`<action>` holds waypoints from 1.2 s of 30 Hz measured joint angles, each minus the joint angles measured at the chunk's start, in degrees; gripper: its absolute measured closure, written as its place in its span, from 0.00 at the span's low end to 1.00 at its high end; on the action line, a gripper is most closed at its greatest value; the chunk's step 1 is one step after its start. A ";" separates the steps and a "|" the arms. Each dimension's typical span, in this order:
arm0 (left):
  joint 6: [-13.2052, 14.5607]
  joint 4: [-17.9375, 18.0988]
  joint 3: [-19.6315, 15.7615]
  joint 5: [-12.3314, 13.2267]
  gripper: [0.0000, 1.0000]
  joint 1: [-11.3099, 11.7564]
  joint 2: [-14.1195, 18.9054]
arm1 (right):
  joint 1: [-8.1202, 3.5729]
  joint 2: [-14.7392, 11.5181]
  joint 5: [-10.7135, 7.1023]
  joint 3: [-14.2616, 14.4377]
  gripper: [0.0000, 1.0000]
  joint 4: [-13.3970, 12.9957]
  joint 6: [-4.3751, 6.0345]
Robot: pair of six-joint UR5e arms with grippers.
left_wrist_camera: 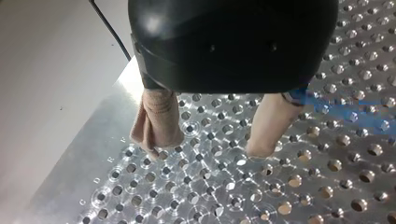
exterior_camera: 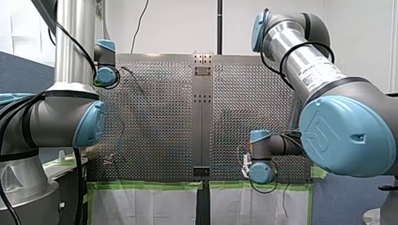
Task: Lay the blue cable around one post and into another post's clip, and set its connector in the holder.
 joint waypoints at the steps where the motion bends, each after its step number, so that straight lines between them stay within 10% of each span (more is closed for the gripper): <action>1: 0.10 0.00 0.02 0.00 0.00 0.03 0.01 | -0.50 0.00 -0.52 0.53 1.00 -0.51 0.02; 16: 0.42 0.01 0.08 0.05 0.00 0.15 0.02 | -9.43 0.00 -9.48 2.60 1.00 -9.39 0.84; 24: 0.42 0.01 0.07 0.05 0.00 0.19 0.02 | -13.96 0.01 -14.12 -1.35 1.00 -7.80 -0.64; 36: 0.42 0.00 0.06 0.08 0.00 0.23 0.02 | -15.28 0.09 -21.42 -3.29 1.00 -6.55 -3.42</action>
